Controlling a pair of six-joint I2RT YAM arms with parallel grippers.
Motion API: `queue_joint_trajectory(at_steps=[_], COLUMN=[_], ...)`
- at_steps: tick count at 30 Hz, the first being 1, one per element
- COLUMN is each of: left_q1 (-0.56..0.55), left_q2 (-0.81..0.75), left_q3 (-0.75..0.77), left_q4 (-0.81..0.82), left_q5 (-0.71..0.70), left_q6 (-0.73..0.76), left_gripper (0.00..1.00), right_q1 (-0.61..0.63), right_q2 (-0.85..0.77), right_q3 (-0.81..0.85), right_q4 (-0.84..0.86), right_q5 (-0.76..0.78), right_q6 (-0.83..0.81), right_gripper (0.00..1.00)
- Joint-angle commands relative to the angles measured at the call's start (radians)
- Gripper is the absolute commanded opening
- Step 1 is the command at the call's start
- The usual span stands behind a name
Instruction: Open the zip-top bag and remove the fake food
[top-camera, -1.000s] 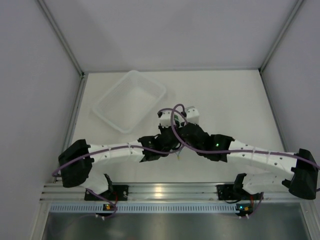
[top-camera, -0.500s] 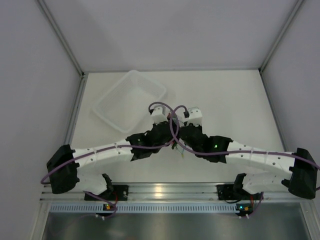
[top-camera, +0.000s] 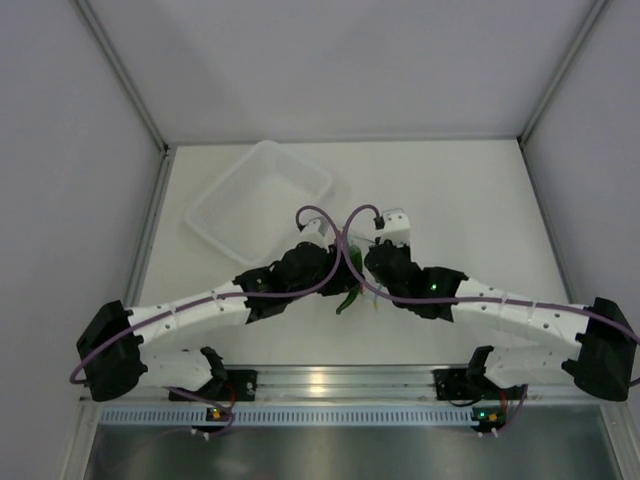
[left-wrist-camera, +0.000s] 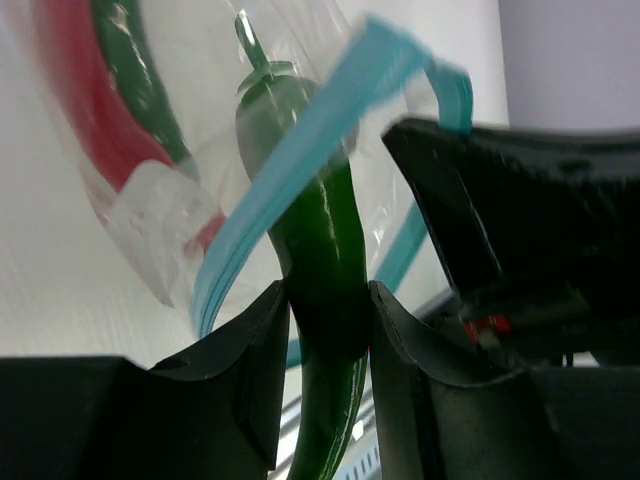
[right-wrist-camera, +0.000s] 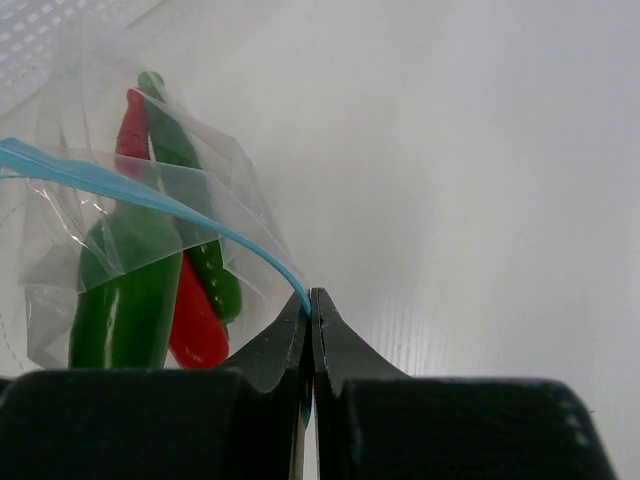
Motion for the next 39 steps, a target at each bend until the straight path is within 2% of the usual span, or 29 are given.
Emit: queue_joint_trajectory(at_steps=[1, 6, 10, 14, 15, 19, 23, 28, 32, 37, 39], left_q1=[0.008, 0.012, 0.016, 0.023, 0.025, 0.057, 0.234, 0.399, 0.575, 0.687, 0.753], left_q2=[-0.038, -0.041, -0.087, -0.16, -0.18, -0.213, -0.193, -0.058, 0.059, 0.238, 0.324], left_q3=[0.014, 0.027, 0.017, 0.069, 0.1, 0.168, 0.2, 0.263, 0.319, 0.43, 0.482], left_q4=[0.039, 0.037, 0.026, -0.139, -0.176, -0.325, -0.346, -0.36, -0.357, -0.36, -0.36], left_q5=[0.207, 0.33, 0.355, 0.185, 0.092, -0.097, -0.119, -0.192, -0.162, -0.12, 0.006], left_q6=[0.037, 0.094, 0.125, 0.2, 0.217, 0.274, 0.32, 0.349, 0.341, 0.393, 0.416], left_gripper=[0.0, 0.0, 0.0, 0.0, 0.0, 0.0, 0.0, 0.0, 0.0, 0.0, 0.0], right_q1=[-0.051, -0.079, -0.102, -0.134, -0.146, -0.171, -0.179, -0.179, -0.182, -0.179, -0.18], right_q2=[-0.008, -0.003, 0.0, -0.037, -0.046, -0.074, -0.107, -0.13, -0.156, -0.172, -0.181], right_q3=[0.028, 0.038, 0.049, 0.035, 0.032, 0.026, 0.02, 0.015, 0.009, 0.006, 0.005], right_q4=[0.062, 0.064, 0.031, 0.007, 0.007, -0.007, -0.012, -0.021, -0.03, -0.041, -0.039], right_q5=[-0.017, -0.031, -0.034, -0.044, -0.049, -0.061, -0.072, -0.096, -0.129, -0.184, -0.207], right_q6=[-0.041, -0.052, -0.051, -0.043, -0.046, -0.049, -0.048, -0.041, -0.037, -0.055, -0.058], right_gripper=[0.0, 0.0, 0.0, 0.0, 0.0, 0.0, 0.0, 0.0, 0.0, 0.0, 0.0])
